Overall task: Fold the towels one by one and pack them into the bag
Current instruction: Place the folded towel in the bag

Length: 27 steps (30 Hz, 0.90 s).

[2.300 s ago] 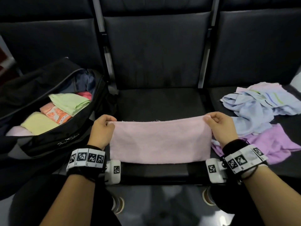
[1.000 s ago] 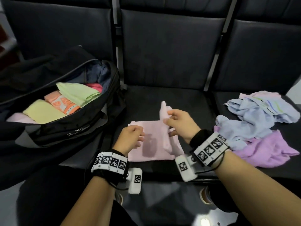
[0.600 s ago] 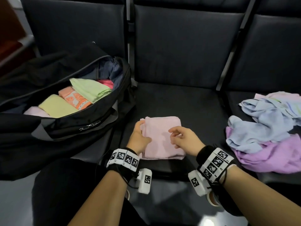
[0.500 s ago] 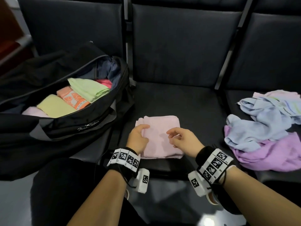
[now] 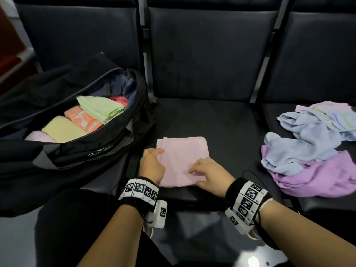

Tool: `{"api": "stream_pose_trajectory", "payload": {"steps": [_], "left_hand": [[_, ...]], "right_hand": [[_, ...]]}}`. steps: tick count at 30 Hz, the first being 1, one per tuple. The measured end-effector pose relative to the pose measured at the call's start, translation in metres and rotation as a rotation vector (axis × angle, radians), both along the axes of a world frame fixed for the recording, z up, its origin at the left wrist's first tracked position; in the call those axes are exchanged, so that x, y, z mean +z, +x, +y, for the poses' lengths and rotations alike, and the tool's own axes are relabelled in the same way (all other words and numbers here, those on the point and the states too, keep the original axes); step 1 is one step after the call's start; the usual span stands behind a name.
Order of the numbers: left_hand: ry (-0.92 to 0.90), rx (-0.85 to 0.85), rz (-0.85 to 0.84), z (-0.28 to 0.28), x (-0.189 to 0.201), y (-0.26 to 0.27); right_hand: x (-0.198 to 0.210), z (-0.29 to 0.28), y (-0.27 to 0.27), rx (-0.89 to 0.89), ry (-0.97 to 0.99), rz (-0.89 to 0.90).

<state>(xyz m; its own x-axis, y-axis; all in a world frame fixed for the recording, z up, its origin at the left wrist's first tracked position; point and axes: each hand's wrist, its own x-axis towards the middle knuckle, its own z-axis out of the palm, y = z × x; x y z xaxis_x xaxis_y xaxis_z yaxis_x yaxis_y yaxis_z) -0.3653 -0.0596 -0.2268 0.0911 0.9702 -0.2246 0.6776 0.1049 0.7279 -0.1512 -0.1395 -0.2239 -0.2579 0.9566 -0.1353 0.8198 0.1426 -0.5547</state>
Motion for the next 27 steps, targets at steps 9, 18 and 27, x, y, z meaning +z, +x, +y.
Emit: {"api": "stream_pose_trajectory", "payload": {"steps": [9, 18, 27], "left_hand": [[-0.025, -0.365, 0.191, -0.021, 0.006, 0.027], [0.188, -0.474, 0.439, -0.017, 0.0, 0.03], [0.189, -0.425, 0.281, -0.004, 0.0, 0.013]], "right_hand": [[-0.021, -0.001, -0.007, 0.008, 0.1, -0.309], [0.005, 0.013, 0.019, -0.305, 0.033, 0.201], [-0.006, -0.003, 0.018, -0.08, -0.025, -0.017]]}}
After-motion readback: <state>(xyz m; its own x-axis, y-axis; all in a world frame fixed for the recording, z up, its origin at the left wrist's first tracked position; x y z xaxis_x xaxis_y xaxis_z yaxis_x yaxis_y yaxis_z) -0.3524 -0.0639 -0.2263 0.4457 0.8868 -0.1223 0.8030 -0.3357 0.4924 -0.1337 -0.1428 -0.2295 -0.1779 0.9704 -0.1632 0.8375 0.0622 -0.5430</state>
